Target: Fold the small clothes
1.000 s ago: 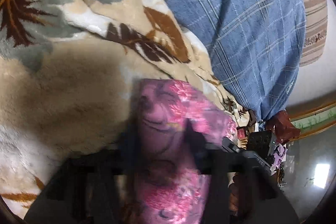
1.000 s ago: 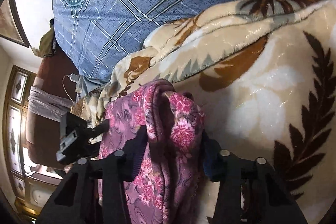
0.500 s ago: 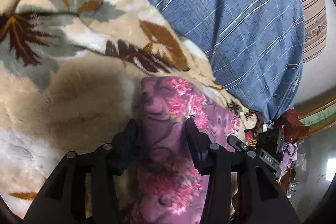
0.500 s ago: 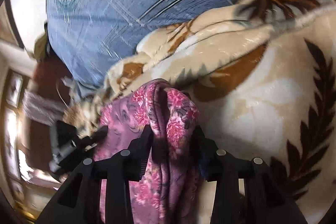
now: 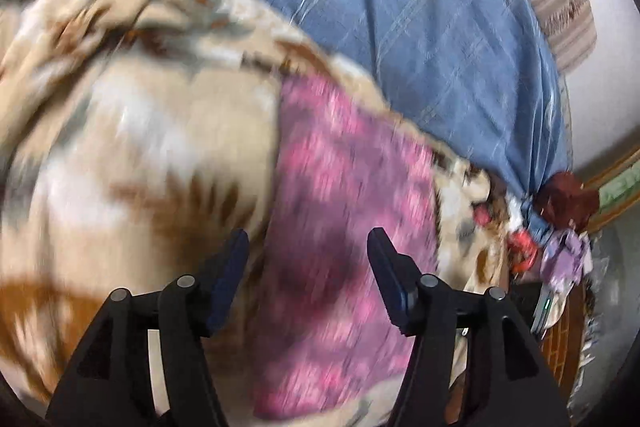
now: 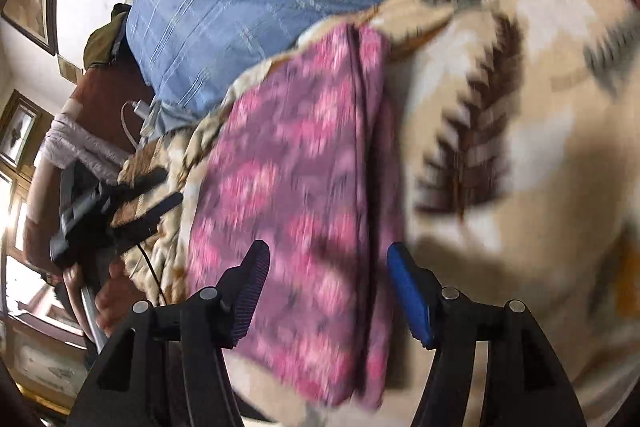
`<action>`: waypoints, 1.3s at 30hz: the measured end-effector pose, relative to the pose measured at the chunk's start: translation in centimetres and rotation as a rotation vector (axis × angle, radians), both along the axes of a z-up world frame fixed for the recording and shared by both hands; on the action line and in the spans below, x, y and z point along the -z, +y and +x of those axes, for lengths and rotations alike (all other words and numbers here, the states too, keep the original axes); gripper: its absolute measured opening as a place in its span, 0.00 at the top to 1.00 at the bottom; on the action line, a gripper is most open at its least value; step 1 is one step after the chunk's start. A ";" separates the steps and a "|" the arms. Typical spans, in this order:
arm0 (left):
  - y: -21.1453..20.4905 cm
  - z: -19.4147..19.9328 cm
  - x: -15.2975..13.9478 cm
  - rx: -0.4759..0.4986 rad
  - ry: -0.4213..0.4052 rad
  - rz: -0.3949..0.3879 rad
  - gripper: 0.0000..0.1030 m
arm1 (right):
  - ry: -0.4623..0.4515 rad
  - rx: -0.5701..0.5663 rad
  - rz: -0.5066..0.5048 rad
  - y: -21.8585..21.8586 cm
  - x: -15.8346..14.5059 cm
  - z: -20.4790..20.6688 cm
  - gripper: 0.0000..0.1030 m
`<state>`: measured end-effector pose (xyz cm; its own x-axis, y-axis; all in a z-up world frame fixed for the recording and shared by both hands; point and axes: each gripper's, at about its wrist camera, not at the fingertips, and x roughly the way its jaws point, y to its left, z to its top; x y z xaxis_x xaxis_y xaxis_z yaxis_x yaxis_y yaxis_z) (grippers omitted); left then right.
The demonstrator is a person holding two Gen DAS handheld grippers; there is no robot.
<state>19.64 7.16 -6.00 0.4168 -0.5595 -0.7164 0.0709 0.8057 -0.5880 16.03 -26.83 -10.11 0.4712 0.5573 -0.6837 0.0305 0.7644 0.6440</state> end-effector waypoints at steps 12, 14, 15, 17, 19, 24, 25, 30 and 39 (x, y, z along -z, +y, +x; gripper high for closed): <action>-0.8 -4.7 4.8 0.012 0.005 -0.008 0.41 | 0.022 0.035 0.031 -0.5 2.1 -3.5 0.55; -0.9 -4.7 4.9 0.010 -0.012 -0.001 0.41 | 0.029 0.029 0.007 -0.3 2.5 -3.9 0.60; -1.1 -4.8 4.9 0.013 -0.020 0.011 0.41 | 0.024 0.032 -0.001 -0.1 2.8 -4.2 0.62; -1.2 -5.0 4.8 0.019 -0.036 0.036 0.41 | 0.012 0.028 -0.015 0.1 2.6 -4.3 0.67; -1.4 -5.1 4.8 0.016 -0.043 0.040 0.41 | 0.005 0.026 -0.024 0.5 2.3 -4.4 0.75; -1.3 -5.4 4.7 0.011 -0.053 0.043 0.43 | 0.007 0.020 -0.046 1.0 2.6 -4.2 0.75; -1.4 -5.4 4.7 0.013 -0.057 0.047 0.46 | 0.008 0.022 -0.041 0.9 2.7 -4.2 0.75; -1.5 -5.7 4.6 0.018 -0.058 0.041 0.50 | -0.001 0.022 -0.054 1.3 2.4 -4.3 0.75; -1.8 -6.1 4.4 0.037 -0.068 0.045 0.71 | -0.004 0.025 -0.069 1.6 2.6 -4.2 0.85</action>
